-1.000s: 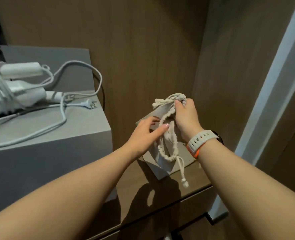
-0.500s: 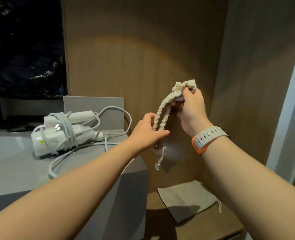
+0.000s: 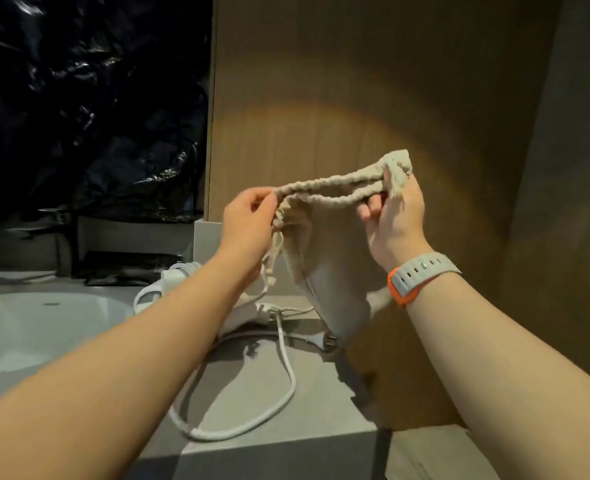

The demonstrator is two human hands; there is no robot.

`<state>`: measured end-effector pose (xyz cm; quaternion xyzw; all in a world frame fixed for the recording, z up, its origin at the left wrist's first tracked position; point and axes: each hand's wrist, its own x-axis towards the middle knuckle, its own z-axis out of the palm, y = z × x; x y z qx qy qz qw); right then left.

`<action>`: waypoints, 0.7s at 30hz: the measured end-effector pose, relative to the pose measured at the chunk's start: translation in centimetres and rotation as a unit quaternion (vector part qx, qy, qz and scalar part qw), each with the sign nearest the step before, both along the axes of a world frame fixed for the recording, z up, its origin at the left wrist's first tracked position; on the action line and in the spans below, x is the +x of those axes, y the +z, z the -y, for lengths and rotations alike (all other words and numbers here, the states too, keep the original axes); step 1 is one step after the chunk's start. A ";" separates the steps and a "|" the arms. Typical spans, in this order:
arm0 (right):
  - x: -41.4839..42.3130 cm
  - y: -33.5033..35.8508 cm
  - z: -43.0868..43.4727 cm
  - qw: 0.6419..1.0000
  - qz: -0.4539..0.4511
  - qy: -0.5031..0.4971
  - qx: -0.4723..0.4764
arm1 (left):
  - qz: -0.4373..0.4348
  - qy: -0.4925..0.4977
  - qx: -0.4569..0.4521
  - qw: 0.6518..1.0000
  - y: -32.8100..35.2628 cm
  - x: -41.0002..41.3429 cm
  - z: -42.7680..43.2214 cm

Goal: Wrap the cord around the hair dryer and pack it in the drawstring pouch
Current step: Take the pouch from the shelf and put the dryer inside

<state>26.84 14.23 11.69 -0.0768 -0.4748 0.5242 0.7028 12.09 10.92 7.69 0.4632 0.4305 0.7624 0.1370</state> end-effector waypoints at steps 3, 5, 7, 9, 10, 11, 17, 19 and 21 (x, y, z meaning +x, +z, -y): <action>-1.9 2.3 -0.8 1.000 0.000 0.020 0.024 | -0.087 0.107 0.107 0.985 3.2 -2.2 0.5; -3.3 2.3 -2.0 0.997 0.053 -0.005 0.057 | -0.110 0.143 0.140 0.974 4.0 -4.0 0.5; -4.8 0.9 -3.4 0.988 0.132 -0.047 0.067 | -0.127 0.157 0.122 0.972 3.1 -5.7 0.3; -6.1 -1.5 -4.2 0.976 0.208 -0.067 0.023 | -0.155 0.166 0.036 0.973 0.9 -7.2 0.0; -6.7 -2.9 -4.6 0.967 0.241 -0.078 -0.006 | -0.179 0.179 -0.024 0.967 -0.5 -8.0 -0.1; -7.2 -4.4 -4.8 0.959 0.268 -0.085 -0.032 | -0.213 0.195 -0.089 0.953 -1.8 -8.7 -0.3; -10.1 -8.8 -5.1 0.961 0.254 -0.003 -0.114 | -0.415 0.291 -0.238 0.828 -4.7 -10.7 0.4; -11.0 -9.2 -5.2 0.962 0.248 -0.002 -0.116 | -0.432 0.315 -0.250 0.807 -5.4 -11.2 1.1; -11.7 -9.6 -5.4 0.961 0.256 0.003 -0.104 | -0.422 0.292 -0.257 0.819 -6.3 -11.9 1.7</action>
